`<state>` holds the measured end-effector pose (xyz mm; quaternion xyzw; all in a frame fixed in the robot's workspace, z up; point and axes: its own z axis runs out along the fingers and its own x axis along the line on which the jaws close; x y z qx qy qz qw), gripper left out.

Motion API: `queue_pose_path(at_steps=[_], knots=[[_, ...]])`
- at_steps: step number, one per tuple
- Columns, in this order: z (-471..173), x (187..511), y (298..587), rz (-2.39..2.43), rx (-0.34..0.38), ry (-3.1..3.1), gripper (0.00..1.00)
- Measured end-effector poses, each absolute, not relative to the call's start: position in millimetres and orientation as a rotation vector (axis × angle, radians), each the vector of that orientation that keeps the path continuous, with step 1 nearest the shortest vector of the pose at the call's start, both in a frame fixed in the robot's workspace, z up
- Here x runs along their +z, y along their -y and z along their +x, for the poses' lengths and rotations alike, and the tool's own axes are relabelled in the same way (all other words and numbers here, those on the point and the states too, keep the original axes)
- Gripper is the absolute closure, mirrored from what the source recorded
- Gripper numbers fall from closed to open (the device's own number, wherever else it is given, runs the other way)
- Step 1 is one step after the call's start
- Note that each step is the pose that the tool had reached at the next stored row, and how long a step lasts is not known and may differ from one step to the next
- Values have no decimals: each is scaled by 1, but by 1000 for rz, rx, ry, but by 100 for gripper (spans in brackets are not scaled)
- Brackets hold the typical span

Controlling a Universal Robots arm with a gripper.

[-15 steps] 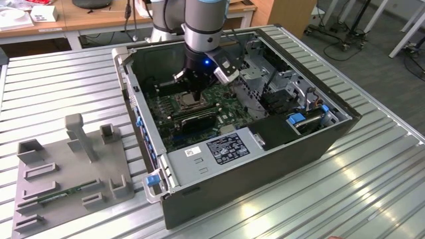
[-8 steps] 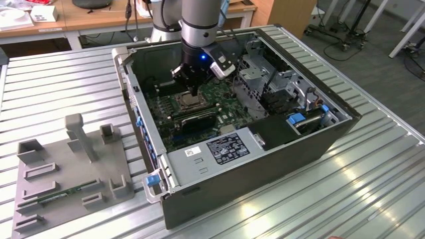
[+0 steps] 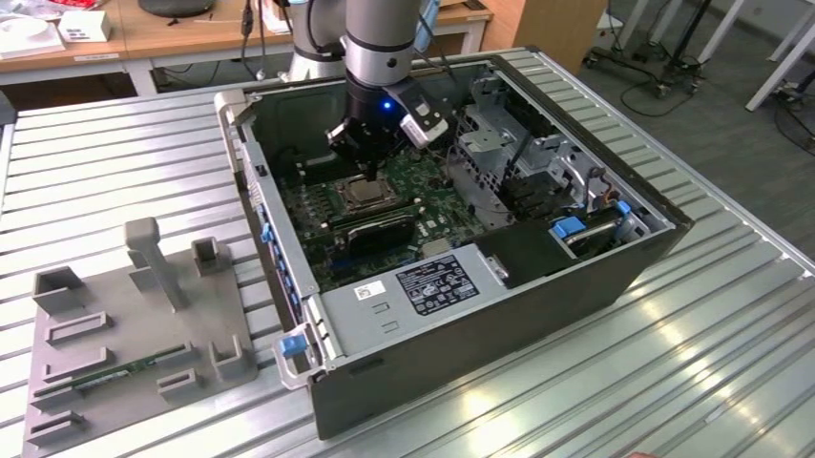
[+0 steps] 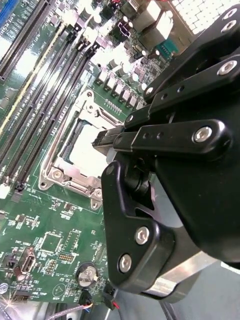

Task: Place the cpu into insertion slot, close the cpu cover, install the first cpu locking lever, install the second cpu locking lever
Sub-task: 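Install the second cpu locking lever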

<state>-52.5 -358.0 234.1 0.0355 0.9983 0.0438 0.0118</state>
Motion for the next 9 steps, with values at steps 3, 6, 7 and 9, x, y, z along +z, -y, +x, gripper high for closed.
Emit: queue_pose_path(at_steps=[3, 6, 7, 9], knots=[[-52, 234, 356, 104, 136, -3113, 89], [-52, 234, 356, 103, 136, -3113, 89], [-53, 234, 356, 104, 136, -3113, 89], [-52, 234, 356, 103, 136, -3113, 89]])
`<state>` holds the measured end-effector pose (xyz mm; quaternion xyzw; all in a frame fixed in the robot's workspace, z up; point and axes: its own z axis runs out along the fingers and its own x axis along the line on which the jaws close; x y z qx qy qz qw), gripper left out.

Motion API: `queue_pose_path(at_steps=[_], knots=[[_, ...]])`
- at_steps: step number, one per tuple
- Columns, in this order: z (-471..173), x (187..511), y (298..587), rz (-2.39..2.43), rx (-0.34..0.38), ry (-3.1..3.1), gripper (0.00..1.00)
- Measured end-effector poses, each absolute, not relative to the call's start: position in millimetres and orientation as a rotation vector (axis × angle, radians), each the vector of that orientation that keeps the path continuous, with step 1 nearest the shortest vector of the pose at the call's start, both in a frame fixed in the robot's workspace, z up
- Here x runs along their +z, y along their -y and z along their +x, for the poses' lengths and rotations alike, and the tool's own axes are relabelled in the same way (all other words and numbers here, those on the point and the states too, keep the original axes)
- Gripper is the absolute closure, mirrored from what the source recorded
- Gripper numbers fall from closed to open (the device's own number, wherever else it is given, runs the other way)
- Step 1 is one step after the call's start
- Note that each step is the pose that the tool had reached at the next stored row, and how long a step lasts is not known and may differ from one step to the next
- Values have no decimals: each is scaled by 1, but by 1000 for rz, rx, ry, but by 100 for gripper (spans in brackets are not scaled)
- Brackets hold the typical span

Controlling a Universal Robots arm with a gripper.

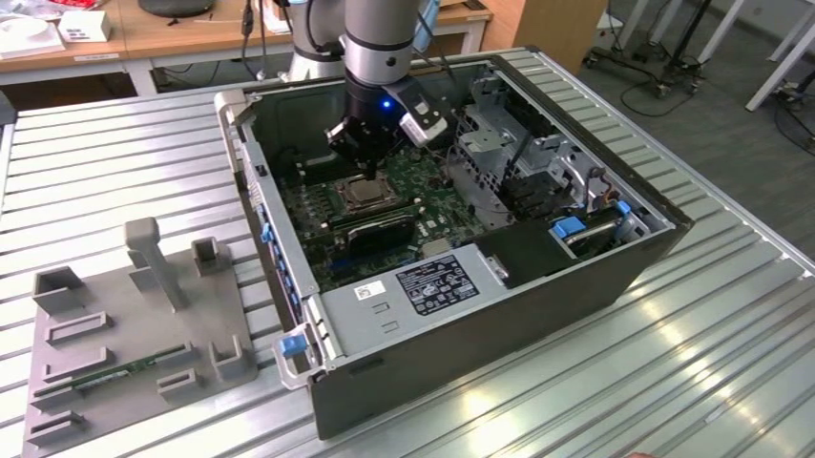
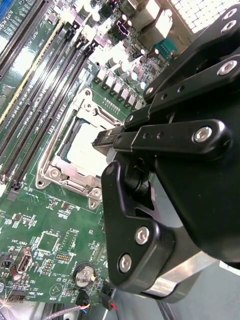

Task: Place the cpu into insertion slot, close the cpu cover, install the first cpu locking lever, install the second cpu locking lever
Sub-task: 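Install the second cpu locking lever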

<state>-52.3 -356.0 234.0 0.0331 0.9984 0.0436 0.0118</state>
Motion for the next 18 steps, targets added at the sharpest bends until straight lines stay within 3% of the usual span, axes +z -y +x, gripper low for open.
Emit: queue_pose_path(at_steps=[18], knots=[[-52, 238, 356, 103, 136, -3113, 89]])
